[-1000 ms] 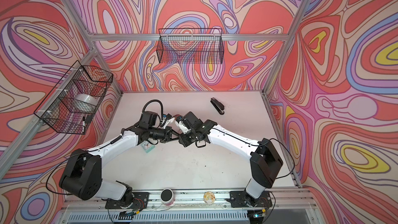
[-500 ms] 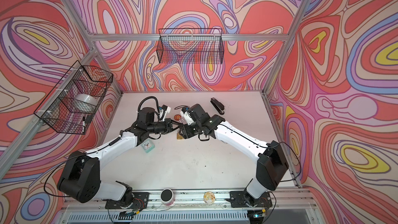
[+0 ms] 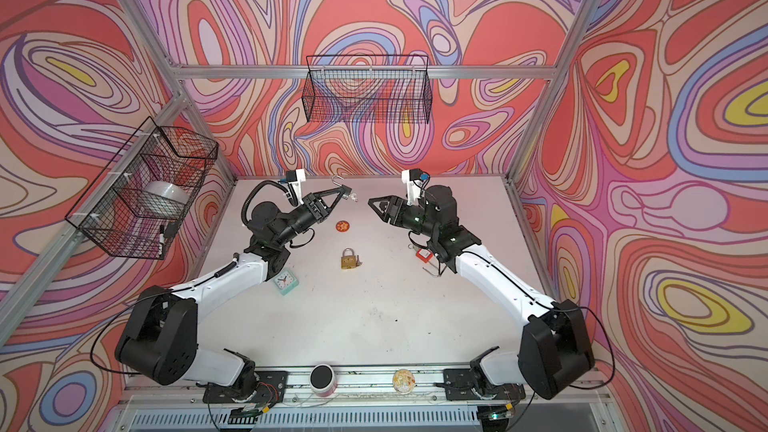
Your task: Lock with the key
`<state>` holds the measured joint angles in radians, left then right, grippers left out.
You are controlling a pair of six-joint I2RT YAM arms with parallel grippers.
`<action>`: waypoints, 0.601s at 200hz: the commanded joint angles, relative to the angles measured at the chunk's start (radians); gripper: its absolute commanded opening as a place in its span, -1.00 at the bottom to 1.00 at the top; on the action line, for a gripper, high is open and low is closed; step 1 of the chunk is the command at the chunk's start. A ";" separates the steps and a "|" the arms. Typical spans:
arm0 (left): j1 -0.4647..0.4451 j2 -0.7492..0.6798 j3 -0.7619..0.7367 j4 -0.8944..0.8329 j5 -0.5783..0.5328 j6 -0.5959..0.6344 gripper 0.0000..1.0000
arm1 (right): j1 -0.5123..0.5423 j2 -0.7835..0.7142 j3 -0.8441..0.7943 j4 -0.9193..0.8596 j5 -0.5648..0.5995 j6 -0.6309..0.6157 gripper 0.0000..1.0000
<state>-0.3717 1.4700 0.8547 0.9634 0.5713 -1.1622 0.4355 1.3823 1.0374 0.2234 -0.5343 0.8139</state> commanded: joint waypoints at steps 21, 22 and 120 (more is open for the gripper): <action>-0.005 0.002 0.025 0.200 -0.055 -0.083 -1.00 | -0.007 0.089 0.004 0.405 -0.191 0.212 0.14; -0.006 0.001 0.026 0.200 -0.054 -0.082 -1.00 | -0.007 0.091 0.003 0.414 -0.192 0.216 0.14; -0.029 0.022 0.065 0.269 -0.045 -0.107 -1.00 | 0.035 0.283 0.098 0.689 -0.206 0.351 0.14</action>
<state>-0.3943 1.4933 0.8856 1.1278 0.5217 -1.2530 0.4591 1.6344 1.0996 0.8272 -0.7444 1.1294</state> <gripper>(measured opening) 0.128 0.562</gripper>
